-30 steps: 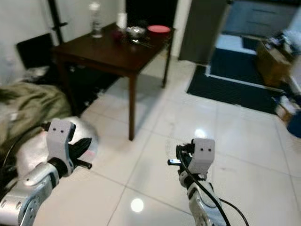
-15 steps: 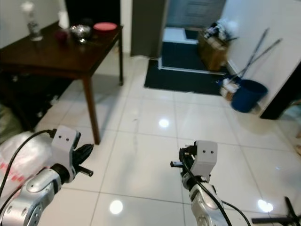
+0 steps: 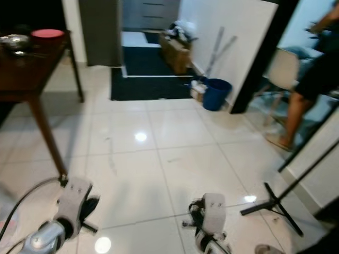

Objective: Setting the table

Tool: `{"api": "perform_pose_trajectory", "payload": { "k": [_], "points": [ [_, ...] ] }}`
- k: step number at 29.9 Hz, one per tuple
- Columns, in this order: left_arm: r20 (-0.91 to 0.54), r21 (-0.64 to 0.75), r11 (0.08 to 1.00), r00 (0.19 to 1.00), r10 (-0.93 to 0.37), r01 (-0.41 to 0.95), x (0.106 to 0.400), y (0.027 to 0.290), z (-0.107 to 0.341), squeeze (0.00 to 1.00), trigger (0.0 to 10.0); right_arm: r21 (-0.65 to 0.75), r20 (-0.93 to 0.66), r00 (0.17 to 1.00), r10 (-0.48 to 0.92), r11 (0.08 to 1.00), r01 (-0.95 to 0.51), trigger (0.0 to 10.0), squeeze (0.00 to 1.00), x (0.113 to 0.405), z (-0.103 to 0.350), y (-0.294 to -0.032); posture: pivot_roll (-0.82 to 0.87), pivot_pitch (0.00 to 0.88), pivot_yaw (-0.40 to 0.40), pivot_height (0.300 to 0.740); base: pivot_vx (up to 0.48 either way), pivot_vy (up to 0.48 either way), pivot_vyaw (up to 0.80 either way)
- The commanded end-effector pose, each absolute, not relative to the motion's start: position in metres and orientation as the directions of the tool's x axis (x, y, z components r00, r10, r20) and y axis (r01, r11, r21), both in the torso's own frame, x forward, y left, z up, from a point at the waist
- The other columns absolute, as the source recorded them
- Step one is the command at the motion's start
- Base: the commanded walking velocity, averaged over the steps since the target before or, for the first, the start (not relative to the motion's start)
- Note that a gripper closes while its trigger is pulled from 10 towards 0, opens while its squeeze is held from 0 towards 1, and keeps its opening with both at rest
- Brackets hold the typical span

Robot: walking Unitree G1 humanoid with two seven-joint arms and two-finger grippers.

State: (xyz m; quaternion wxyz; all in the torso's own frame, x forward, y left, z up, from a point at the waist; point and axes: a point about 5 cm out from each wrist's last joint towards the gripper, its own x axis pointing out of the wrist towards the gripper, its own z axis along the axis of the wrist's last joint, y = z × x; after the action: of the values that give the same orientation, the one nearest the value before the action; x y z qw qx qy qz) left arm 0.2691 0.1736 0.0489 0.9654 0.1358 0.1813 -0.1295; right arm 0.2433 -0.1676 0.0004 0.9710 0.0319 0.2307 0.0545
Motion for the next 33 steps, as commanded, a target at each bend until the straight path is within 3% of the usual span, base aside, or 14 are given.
{"api": "perform_pose_trajectory", "payload": {
  "k": [1,7,15,33],
  "points": [
    [-0.422,0.255,0.925,0.893,-0.155,0.281,0.261,0.181,0.034,0.0,10.0,0.057,-0.447,0.885,0.134,0.991,-0.121,10.0,0.0,0.242,-0.003,-0.168,0.09,0.07,0.043,0.74,0.48,0.0,0.0],
    [-0.457,0.313,0.915,0.885,-0.089,0.254,0.252,0.189,0.016,0.0,10.0,0.034,-0.483,0.863,0.15,0.988,-0.153,10.0,0.0,0.238,-0.015,-0.163,0.08,0.067,0.034,0.74,0.48,0.0,0.0],
    [-0.549,0.334,0.887,0.831,-0.093,0.32,0.22,0.195,-0.019,0.0,10.0,-0.015,-0.653,0.752,0.092,0.991,-0.135,10.0,0.0,0.208,-0.057,-0.17,0.09,0.065,0.027,0.74,0.48,0.0,0.0],
    [-0.531,0.291,0.889,0.833,-0.157,0.354,0.217,0.188,-0.027,0.0,10.0,0.0,-0.628,0.777,0.048,0.998,-0.062,10.0,0.0,0.203,-0.061,-0.18,0.07,0.06,0.034,0.74,0.48,0.0,0.0]
  ]
}}
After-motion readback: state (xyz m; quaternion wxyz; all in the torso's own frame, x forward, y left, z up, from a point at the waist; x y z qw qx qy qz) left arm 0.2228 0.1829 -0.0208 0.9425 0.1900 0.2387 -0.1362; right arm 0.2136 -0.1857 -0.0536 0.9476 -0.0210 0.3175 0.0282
